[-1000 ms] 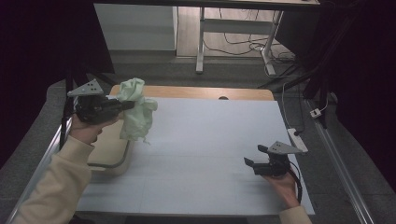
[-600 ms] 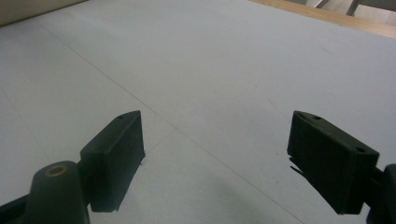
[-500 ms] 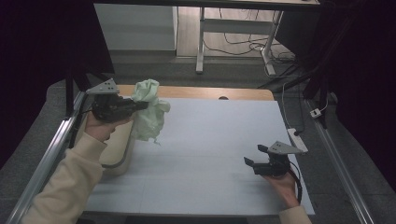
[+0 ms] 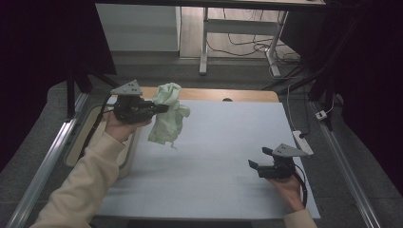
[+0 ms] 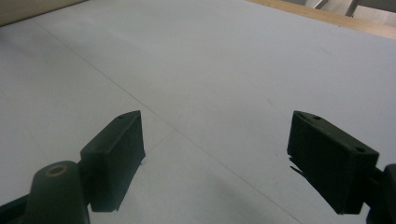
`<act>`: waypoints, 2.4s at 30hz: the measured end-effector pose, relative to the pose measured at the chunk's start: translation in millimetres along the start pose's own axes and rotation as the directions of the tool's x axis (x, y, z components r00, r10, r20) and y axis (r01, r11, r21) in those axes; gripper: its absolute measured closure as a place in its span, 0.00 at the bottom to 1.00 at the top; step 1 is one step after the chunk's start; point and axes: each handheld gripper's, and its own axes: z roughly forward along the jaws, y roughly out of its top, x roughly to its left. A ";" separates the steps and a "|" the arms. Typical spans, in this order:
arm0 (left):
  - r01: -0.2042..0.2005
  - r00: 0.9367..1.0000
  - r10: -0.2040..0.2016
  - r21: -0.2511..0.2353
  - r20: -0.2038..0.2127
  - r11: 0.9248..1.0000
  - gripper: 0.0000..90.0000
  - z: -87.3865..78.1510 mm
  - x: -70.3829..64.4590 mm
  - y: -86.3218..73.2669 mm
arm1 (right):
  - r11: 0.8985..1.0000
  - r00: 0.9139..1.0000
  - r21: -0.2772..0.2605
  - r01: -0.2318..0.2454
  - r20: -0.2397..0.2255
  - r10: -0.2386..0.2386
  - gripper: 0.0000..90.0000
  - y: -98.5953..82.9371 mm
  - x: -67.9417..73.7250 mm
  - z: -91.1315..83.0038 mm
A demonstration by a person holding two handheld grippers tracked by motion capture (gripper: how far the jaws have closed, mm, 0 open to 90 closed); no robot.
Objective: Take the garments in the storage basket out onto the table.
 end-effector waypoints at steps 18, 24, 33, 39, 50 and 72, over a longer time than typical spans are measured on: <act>0.008 0.995 -0.018 0.099 0.100 0.995 0.89 73.6 -12.5 -10.6 | 1.000 1.000 0.011 0.004 0.001 -0.004 0.21 -0.5 -0.4 1.1; 0.007 0.993 -0.027 0.171 0.114 0.985 0.89 103.7 -14.3 -23.1 | 1.000 1.000 0.012 -0.001 0.002 0.001 0.21 -1.0 -0.8 1.1; -0.010 0.995 -0.019 0.298 0.093 0.955 0.88 147.3 -17.2 -50.4 | 1.000 1.000 0.019 0.002 0.000 -0.002 0.21 -1.4 -0.7 1.7; 0.000 0.995 -0.032 0.336 0.092 0.942 0.86 163.6 -16.4 -61.9 | 1.000 1.000 0.023 0.001 -0.001 -0.001 0.21 -2.1 -0.7 3.0; -0.027 0.995 -0.010 0.381 0.095 0.924 0.77 173.5 -19.0 -71.4 | 1.000 1.000 0.029 0.004 0.003 -0.004 0.21 -2.2 -1.0 2.7; -0.050 0.998 0.062 0.305 -0.028 0.951 0.29 107.3 -25.4 -55.8 | 1.000 1.000 0.018 0.003 0.007 -0.003 0.21 -1.3 -0.5 0.6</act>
